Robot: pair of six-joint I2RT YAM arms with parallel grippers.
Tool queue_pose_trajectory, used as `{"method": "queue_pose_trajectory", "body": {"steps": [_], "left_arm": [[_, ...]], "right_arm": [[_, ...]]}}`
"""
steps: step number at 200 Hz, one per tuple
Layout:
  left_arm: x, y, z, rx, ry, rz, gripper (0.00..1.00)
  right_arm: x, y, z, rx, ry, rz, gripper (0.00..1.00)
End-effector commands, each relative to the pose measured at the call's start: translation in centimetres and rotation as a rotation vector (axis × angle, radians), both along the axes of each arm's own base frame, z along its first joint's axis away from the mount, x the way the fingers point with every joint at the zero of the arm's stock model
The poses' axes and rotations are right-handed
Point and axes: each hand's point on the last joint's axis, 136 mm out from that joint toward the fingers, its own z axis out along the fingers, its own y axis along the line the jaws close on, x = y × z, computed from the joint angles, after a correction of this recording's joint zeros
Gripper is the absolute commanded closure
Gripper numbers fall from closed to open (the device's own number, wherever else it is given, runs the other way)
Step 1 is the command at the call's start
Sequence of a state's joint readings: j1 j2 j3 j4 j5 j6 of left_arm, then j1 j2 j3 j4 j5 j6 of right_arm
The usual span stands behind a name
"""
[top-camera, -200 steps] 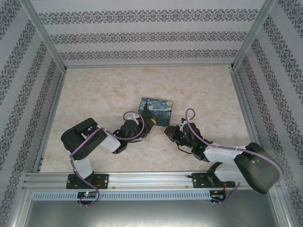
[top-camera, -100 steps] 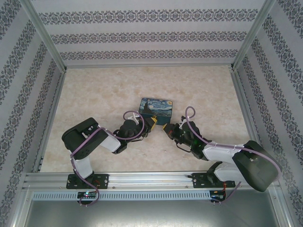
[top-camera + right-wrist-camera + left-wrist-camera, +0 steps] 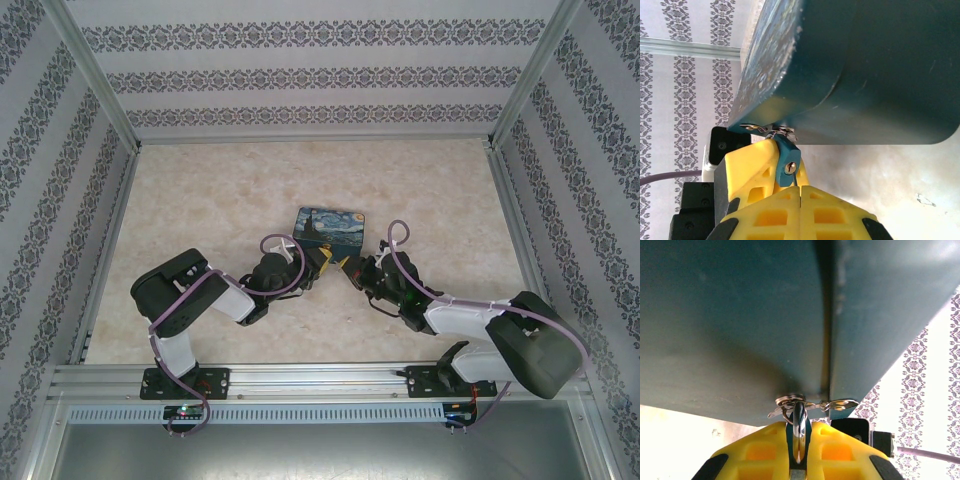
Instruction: Unlock a padlock with a key
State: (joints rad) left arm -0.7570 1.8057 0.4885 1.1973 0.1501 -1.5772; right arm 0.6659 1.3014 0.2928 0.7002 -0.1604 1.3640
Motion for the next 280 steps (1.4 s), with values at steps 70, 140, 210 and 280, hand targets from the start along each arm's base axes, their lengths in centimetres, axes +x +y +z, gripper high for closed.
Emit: {"method": "queue_pose_trajectory", "body": {"steps": [70, 140, 210, 280], "left_arm": [[0.6, -0.7, 3.0, -0.088, -0.073, -0.011, 1.0], [0.4, -0.9, 3.1, -0.09, -0.075, -0.014, 1.0], [0.3, -0.9, 2.3, -0.076, -0.064, -0.015, 1.0], [0.2, -1.0, 1.7, -0.071, -0.058, -0.016, 1.0]], "right_arm": [[1.0, 0.7, 1.3, 0.023, -0.034, -0.02, 1.0], [1.4, 0.6, 1.4, 0.03, -0.036, -0.03, 1.0], [1.5, 0.5, 2.1, 0.041, -0.049, -0.029, 1.0], [1.4, 0.5, 2.3, 0.044, -0.05, -0.024, 1.0]]}}
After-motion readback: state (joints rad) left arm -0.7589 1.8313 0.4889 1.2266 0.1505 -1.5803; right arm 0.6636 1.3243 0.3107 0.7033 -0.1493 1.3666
